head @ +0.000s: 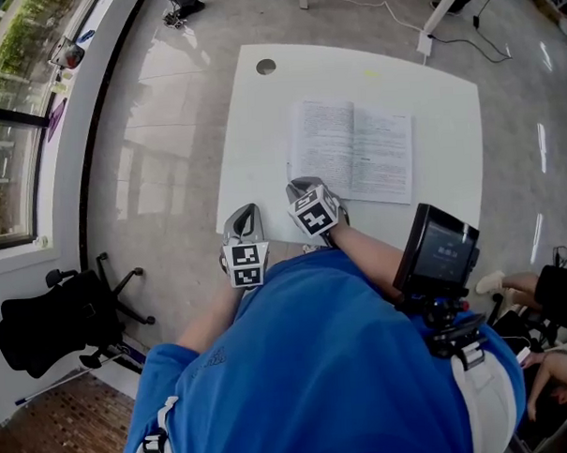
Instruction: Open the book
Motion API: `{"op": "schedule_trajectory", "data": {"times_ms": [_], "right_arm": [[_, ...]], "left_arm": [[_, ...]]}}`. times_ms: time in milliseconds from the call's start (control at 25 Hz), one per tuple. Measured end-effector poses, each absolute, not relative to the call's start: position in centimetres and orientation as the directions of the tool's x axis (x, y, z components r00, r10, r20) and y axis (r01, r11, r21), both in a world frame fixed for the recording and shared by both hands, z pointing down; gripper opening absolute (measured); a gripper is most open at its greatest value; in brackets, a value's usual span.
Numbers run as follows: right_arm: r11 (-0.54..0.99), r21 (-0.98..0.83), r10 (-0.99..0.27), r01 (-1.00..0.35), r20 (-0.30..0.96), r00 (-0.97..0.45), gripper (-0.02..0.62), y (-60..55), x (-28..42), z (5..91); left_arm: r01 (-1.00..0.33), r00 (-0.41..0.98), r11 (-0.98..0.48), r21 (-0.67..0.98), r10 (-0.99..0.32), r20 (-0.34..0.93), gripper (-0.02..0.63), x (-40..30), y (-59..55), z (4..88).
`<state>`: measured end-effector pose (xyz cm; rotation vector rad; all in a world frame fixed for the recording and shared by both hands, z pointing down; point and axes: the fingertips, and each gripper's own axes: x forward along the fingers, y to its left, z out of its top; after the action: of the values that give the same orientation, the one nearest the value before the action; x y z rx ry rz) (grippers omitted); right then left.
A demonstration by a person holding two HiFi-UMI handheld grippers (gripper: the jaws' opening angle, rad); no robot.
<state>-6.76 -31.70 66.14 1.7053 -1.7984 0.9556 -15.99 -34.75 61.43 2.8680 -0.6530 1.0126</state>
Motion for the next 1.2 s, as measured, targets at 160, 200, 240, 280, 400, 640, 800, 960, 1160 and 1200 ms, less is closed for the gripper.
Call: {"op": "schedule_trajectory", "data": {"times_ms": [160, 200, 240, 280, 400, 640, 800, 960, 1160, 1200], "right_arm": [[-0.011, -0.171, -0.641, -0.985, 0.757, -0.124, 0.051, -31.8, -7.0, 66.5], [-0.008, -0.172, -0.64, -0.985, 0.757, -0.128, 0.055, -31.8, -7.1, 66.6], [-0.005, -0.174, -0.64, -0.985, 0.757, -0.131, 0.063, -31.8, -7.1, 66.7], [-0.002, -0.178, -0.639, -0.984, 0.757, -0.136, 0.073, -31.8, -7.2, 66.8], [0.007, -0.2, -0.636, -0.98, 0.755, -0.159, 0.108, -31.9, -7.3, 67.0], [0.036, -0.22, -0.635, -0.975, 0.748, -0.192, 0.139, -31.9, -7.8, 67.2], [0.031, -0.222, -0.638, -0.975, 0.746, -0.191, 0.14, -32.0, -7.4, 67.1], [0.026, -0.225, -0.659, -0.974, 0.729, -0.187, 0.14, -32.3, -7.0, 66.8], [-0.006, -0.251, -0.683, -0.968, 0.708, -0.179, 0.14, -32.2, -6.3, 66.6], [-0.016, -0.256, -0.685, -0.967, 0.707, -0.176, 0.14, -32.0, -6.4, 66.4]], "left_arm": [[-0.389, 0.702, -0.914, -0.113, -0.373, 0.607, 0.008, -15.9, -34.7, 61.4], [-0.388, 0.703, -0.915, -0.113, -0.372, 0.606, 0.006, -15.9, -34.6, 61.4], [-0.387, 0.704, -0.915, -0.112, -0.372, 0.606, 0.008, -15.8, -34.6, 61.4], [-0.385, 0.704, -0.916, -0.113, -0.371, 0.605, 0.008, -15.8, -34.6, 61.4], [-0.379, 0.705, -0.918, -0.115, -0.367, 0.606, 0.008, -15.7, -34.6, 61.5], [-0.37, 0.711, -0.922, -0.115, -0.36, 0.604, 0.007, -15.6, -34.6, 61.7], [-0.367, 0.713, -0.923, -0.116, -0.359, 0.602, 0.008, -15.4, -34.7, 61.7], [-0.361, 0.717, -0.925, -0.116, -0.354, 0.6, 0.007, -15.2, -34.8, 61.8], [-0.345, 0.729, -0.932, -0.113, -0.342, 0.592, 0.006, -14.5, -34.9, 62.0], [-0.341, 0.733, -0.933, -0.111, -0.338, 0.59, 0.007, -14.4, -34.8, 61.9]]}}
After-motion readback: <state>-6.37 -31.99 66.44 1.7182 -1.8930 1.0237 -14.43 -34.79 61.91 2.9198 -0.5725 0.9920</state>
